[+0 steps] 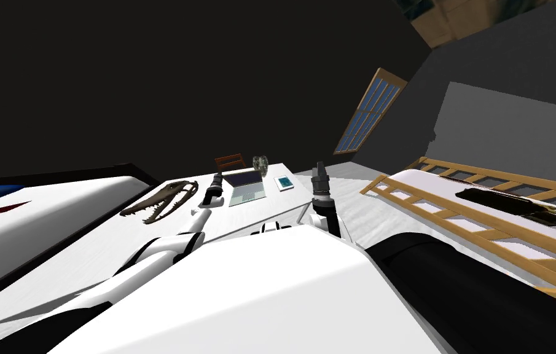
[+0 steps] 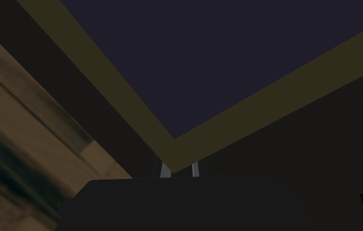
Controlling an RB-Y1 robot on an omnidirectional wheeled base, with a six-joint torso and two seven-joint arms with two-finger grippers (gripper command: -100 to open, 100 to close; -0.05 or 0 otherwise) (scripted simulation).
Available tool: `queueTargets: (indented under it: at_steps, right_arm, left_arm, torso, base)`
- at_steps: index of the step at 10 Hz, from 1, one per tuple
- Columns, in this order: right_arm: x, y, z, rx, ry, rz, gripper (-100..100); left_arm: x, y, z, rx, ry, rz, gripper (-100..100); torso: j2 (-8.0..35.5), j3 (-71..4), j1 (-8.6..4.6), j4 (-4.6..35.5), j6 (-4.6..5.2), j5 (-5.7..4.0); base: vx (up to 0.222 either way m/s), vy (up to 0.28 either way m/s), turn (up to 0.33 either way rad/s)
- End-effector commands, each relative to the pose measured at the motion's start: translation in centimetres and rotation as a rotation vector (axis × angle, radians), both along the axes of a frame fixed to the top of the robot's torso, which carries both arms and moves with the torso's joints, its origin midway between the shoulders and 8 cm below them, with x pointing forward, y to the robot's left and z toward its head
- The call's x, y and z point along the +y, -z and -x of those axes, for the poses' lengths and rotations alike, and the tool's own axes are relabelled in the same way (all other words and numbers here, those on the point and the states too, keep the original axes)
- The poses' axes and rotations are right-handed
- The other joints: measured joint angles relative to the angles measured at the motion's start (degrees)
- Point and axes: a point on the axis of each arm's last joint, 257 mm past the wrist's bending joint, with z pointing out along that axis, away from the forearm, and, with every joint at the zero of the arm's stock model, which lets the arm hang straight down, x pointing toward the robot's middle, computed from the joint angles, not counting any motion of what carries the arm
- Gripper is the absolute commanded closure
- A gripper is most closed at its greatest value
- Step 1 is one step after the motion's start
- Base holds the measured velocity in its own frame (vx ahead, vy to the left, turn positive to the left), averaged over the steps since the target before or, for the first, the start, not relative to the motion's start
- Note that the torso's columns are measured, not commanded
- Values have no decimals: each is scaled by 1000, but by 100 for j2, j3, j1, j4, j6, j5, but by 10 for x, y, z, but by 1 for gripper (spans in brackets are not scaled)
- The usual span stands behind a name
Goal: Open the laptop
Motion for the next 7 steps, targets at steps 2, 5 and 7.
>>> queueTargets:
  at_steps: [2,5,7]
  right_arm:
    - [0,0,0,0,0,0,0]
    - [0,0,0,0,0,0,0]
    - [0,0,0,0,0,0,0]
  left_arm:
    - [-15,0,2,-23,8,1,100]
    - [-31,22,29,-57,17,-24,100]
    - [-42,22,41,-101,25,-34,100]
  torso:
    - [-1,-1,-3,3,25,-4]
    - [11,7,2,6,9,-3]
    - [5,-10,5,-16,28,2]
  base:
    - [20,-13,30]
    - [44,33,-18]
    - [-6,13,-41]
